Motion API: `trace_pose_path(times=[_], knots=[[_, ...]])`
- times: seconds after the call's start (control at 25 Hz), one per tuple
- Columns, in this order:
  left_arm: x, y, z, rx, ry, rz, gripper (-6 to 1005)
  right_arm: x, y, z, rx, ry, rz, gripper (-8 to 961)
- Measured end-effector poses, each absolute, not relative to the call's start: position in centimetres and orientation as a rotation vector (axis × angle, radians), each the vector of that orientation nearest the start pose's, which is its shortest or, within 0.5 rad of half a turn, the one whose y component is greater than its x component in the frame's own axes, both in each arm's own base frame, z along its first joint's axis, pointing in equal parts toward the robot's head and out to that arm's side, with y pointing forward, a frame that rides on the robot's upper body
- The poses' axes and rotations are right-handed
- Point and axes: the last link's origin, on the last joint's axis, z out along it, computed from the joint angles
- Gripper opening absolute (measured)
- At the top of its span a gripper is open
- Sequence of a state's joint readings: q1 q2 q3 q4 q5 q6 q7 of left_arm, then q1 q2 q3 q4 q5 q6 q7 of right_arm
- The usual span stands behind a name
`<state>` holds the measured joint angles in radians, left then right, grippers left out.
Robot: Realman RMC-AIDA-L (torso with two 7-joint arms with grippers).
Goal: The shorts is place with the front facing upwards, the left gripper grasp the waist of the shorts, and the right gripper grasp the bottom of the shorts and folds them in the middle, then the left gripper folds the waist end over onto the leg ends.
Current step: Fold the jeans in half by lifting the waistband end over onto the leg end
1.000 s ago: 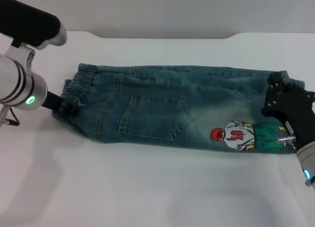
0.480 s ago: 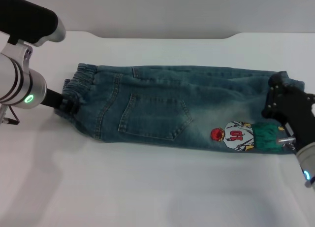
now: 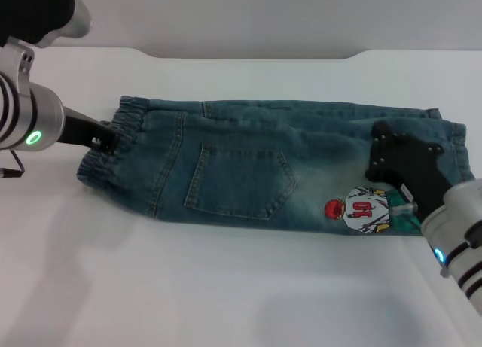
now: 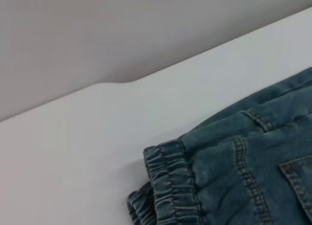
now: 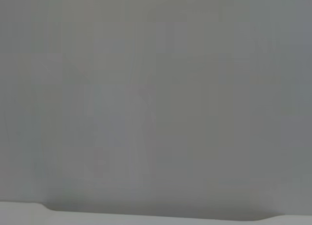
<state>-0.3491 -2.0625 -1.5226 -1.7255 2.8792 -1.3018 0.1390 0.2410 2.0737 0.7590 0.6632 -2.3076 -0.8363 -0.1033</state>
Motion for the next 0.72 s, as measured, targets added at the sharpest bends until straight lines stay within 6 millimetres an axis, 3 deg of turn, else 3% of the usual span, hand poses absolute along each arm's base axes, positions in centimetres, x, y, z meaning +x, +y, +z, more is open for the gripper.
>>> trace_pose_path(times=[0.12,0.32,0.6,0.72], knots=[[-17.6,34.2,3.4,-2.107,-0.907,0.267,209,27.1,30.2,-8.7,-1.811,0.659,0.684,-2],[-18.1,34.4,3.3,-2.088,-0.951,0.275,3,27.1,30.1,-8.8,-1.814,0.66,0.686,-2],[-18.3,35.0,3.1,-2.07,-0.945,0.246,17,27.7,29.7,-8.8,-1.81,0.673,0.67,-1],[-18.8,35.3,2.9,-2.07,-0.953,0.265,121,27.7,29.5,-8.8,-1.808,0.678,0.67,-1]])
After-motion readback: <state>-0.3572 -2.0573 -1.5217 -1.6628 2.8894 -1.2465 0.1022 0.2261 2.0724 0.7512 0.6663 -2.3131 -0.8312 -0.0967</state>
